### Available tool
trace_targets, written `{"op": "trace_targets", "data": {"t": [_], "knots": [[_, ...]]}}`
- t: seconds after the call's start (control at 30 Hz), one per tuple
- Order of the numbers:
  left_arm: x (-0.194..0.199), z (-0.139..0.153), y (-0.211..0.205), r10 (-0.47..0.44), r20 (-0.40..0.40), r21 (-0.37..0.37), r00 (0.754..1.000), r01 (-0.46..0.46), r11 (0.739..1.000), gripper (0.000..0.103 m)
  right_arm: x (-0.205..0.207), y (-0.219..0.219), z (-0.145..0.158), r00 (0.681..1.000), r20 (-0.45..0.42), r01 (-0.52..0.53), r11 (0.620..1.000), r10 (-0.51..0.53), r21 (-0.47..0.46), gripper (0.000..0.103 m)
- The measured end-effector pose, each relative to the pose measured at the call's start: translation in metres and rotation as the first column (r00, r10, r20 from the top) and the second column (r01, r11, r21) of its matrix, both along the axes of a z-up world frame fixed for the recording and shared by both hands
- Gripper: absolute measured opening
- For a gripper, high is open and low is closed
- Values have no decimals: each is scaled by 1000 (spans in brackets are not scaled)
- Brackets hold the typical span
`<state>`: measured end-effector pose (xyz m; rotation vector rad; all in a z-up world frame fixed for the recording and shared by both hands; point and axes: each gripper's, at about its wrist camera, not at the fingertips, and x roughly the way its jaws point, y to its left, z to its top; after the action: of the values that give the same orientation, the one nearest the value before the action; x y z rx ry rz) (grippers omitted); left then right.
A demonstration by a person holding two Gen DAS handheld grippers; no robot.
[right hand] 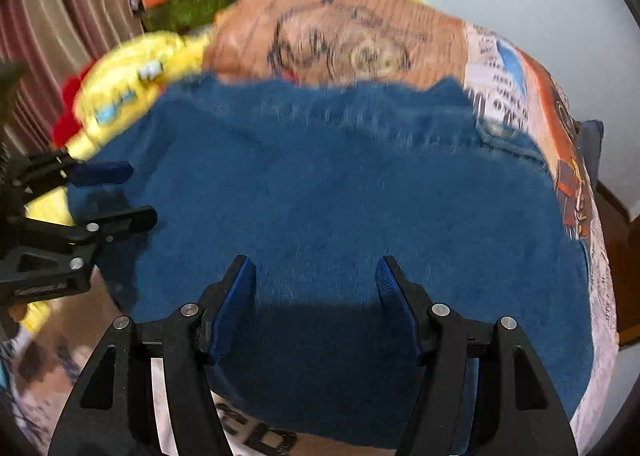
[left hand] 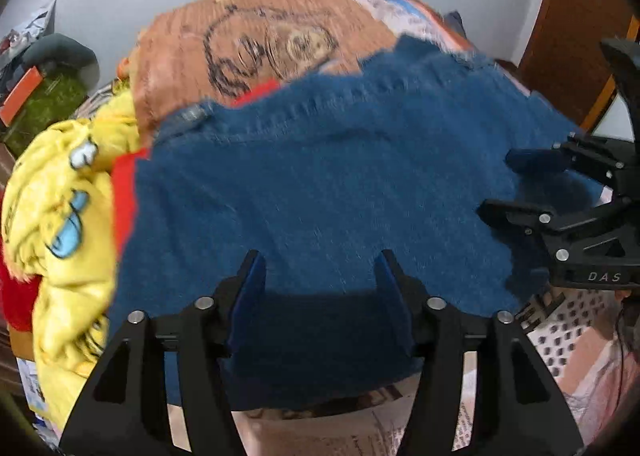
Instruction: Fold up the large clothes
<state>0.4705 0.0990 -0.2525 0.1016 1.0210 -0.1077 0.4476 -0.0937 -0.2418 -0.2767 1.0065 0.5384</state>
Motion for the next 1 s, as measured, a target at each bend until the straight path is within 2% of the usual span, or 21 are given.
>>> {"op": "trace_targets", "data": {"t": [0.07,0.1,0.17,0.27,0.33,0.4,0.47,0.53,0.57,0.63,0.7,0.77,0.87,0.93,1.0], "knots": [[-3,-10,1,9,10,8,1000,-9,1000,65,-4,-8,-1,999,40,4,1000,-4,-1,76],[-5,-12,5,20,25,-3,999,-20,1000,70,-5,-14,0,999,49,10,1000,-9,-10,78],[-8,-12,13,36,40,-24,999,-35,999,72,-7,-24,1,998,59,18,1000,-17,-15,82],[-13,-11,23,35,54,-30,998,-34,999,72,-10,-45,2,995,72,65,998,-63,-21,83],[-19,-10,28,70,73,40,995,-73,997,76,-11,-62,1,991,86,102,993,-98,-50,82],[-25,-11,36,94,78,81,993,-100,992,76,-15,-79,5,993,77,86,996,-86,6,83],[-31,-12,50,118,76,67,990,-123,990,76,-19,-89,10,985,107,135,991,-132,-17,83],[-36,-11,60,139,64,21,988,-140,990,76,-21,-100,13,977,125,181,981,-172,-64,83],[-39,-10,63,156,67,23,986,-158,987,76,-22,-102,13,975,127,190,980,-181,-65,83],[-45,-7,67,186,92,84,978,-193,977,79,-27,-118,14,971,124,210,977,-203,-45,83],[-52,-6,74,206,98,98,974,-216,972,79,-28,-132,15,961,125,256,965,-248,-58,83],[-59,-7,85,255,88,105,963,-263,959,79,-30,-150,15,953,102,290,956,-285,-39,83],[-74,-6,108,362,43,44,931,-364,930,79,-30,-173,13,943,-2,332,941,-332,61,84],[-86,-1,118,406,51,33,912,-408,912,78,-32,-188,13,920,-45,392,916,-389,85,84],[-97,7,127,454,75,56,888,-459,887,78,-36,-196,16,902,-41,431,900,-429,72,84]]}}
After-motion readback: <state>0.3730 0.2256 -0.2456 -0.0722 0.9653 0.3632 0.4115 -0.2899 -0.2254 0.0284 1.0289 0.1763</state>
